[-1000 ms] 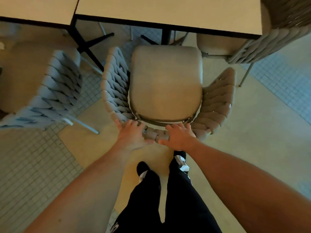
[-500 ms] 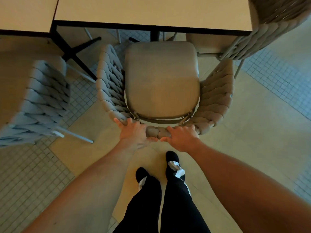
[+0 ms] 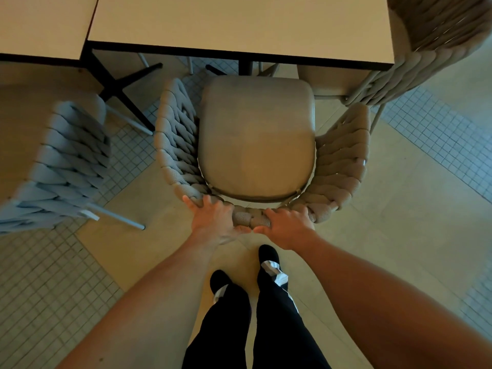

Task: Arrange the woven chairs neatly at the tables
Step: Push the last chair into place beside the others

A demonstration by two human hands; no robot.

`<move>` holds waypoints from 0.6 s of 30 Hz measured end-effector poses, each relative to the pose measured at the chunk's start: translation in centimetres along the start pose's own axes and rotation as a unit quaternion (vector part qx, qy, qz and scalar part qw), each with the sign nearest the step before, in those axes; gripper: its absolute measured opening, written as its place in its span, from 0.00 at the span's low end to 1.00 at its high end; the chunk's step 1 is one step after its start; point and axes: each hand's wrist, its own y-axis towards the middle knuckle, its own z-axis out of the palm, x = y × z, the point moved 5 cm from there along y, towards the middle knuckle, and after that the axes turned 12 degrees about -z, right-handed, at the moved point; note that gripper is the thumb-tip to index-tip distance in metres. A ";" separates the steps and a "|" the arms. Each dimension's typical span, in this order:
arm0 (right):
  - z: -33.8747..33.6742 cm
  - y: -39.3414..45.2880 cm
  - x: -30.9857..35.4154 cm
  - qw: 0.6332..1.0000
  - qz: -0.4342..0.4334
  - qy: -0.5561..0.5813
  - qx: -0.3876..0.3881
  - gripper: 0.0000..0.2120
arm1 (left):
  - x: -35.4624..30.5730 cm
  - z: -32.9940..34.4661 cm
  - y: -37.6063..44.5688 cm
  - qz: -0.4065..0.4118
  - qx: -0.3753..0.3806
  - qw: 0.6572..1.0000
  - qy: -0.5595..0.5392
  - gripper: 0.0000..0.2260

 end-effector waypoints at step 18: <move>-4.6 -0.9 -0.4 0.999 -0.020 0.046 -0.001 0.39 | 1.1 -2.6 -1.0 -0.028 0.008 0.990 -0.138 0.31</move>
